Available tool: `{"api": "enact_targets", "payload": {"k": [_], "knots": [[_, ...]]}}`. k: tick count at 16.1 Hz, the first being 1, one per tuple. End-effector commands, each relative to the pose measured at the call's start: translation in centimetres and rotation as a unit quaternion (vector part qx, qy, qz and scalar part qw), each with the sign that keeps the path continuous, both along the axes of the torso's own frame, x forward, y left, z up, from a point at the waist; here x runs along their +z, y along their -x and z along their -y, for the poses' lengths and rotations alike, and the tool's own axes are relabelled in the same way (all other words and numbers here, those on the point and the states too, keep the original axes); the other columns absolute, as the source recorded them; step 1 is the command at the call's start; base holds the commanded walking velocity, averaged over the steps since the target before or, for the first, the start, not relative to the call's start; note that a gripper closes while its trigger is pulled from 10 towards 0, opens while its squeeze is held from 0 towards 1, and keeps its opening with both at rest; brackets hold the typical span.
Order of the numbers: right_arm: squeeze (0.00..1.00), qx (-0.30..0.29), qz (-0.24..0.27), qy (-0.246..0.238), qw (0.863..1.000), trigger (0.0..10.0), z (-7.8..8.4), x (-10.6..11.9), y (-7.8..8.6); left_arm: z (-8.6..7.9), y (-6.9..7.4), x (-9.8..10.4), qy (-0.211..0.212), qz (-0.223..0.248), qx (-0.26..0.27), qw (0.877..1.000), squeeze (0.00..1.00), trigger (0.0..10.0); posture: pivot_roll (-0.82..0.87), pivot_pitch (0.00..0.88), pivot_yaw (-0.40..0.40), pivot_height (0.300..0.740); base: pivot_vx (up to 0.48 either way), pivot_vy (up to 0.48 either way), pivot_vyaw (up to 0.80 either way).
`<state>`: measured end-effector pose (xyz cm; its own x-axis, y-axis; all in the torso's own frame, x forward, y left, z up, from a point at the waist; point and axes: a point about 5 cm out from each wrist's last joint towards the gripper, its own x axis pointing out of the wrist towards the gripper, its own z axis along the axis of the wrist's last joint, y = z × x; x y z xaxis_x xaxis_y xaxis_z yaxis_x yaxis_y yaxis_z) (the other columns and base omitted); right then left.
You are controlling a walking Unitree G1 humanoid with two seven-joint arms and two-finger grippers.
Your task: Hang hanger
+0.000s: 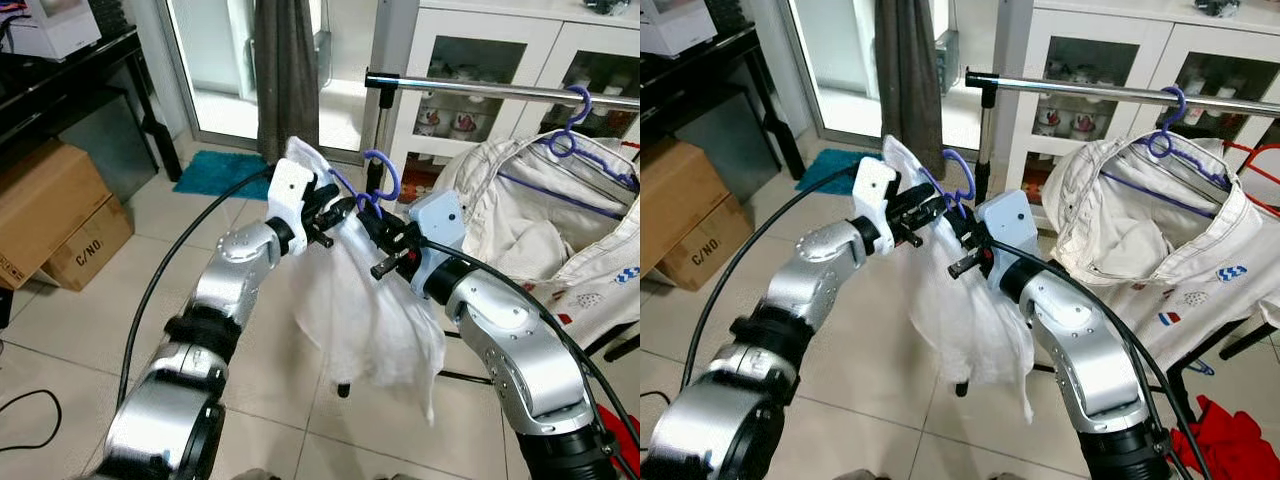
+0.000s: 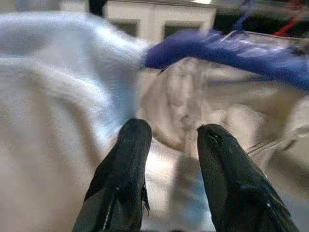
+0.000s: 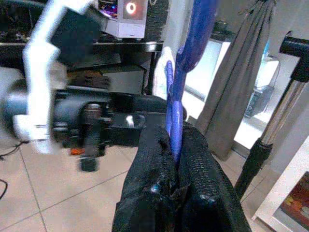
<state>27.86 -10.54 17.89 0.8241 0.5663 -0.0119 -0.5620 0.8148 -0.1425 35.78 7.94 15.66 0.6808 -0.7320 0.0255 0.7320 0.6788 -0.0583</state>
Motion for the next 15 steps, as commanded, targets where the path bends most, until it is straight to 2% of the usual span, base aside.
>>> {"api": "enact_targets", "payload": {"k": [1, 2, 3, 4, 6, 9, 10, 11, 13, 15], "knots": [[0.00, -0.009, 0.023, -0.001, 1.000, 0.0, 0.2, 0.8, -0.2, 0.2, 0.4, 0.5, 0.019, 0.005, -0.025, 0.999, 0.00, 10.0, -0.15, 0.000, 0.060, 0.740, 0.000, 0.000, 0.00], [0.00, -0.021, 0.022, -0.001, 1.000, 0.0, 0.4, 0.8, -0.5, 0.1, 1.0, 0.4, 0.026, 0.010, -0.045, 0.999, 0.00, 10.0, -0.15, 0.000, 0.061, 0.740, 0.000, 0.000, 0.00], [0.00, -0.033, 0.024, -0.004, 0.999, 0.0, 0.6, 0.8, -0.7, -0.6, 1.3, 0.1, 0.021, 0.015, -0.031, 0.999, 0.00, 10.0, -0.14, 0.000, 0.064, 0.740, 0.000, 0.000, 0.00], [0.00, -0.039, 0.025, -0.008, 0.999, 0.0, 0.6, 0.9, -0.8, -1.6, 1.6, 0.1, 0.013, 0.029, -0.004, 0.999, 1.00, 10.0, -0.14, 0.000, 0.067, 0.740, 0.000, 0.000, 0.00], [0.00, -0.044, 0.027, -0.018, 0.998, 0.0, 0.5, 0.8, -0.8, -2.7, 2.3, 0.5, 0.011, 0.066, 0.037, 0.997, 1.00, 10.0, -0.14, 0.000, 0.061, 0.740, 0.000, 0.000, 0.00], [0.00, -0.057, 0.033, -0.035, 0.997, 0.0, 0.4, 0.8, -1.0, -2.7, 1.8, 0.8, 0.024, 0.082, 0.084, 0.993, 1.00, 10.0, -0.13, 0.000, 0.040, 0.740, 0.000, 0.000, 0.00], [0.00, -0.063, 0.040, -0.032, 0.997, 0.0, 0.3, 0.8, -1.2, -2.3, 1.5, 0.8, 0.026, 0.077, 0.083, 0.993, 0.62, 10.0, -0.13, 0.000, 0.040, 0.740, 0.000, 0.000, 0.00], [0.00, -0.058, 0.054, -0.017, 0.997, 0.0, -0.2, 0.9, -1.2, -2.0, 0.9, 1.1, 0.045, 0.067, 0.089, 0.993, 0.00, 10.0, -0.15, 0.000, 0.031, 0.740, 0.000, 0.000, 0.00], [0.00, -0.054, 0.058, -0.014, 0.997, 0.0, -0.5, 1.0, -1.2, -1.8, 0.6, 1.1, 0.052, 0.061, 0.092, 0.992, 0.00, 10.0, -0.15, 0.000, 0.032, 0.740, 0.000, 0.000, 0.00], [0.00, -0.030, 0.075, -0.013, 0.997, 0.0, -1.7, 1.7, -0.9, -1.5, -0.6, 0.8, 0.067, 0.030, 0.107, 0.992, 0.00, 10.0, -0.16, 0.000, 0.033, 0.740, 0.000, 0.000, 0.00]]}}
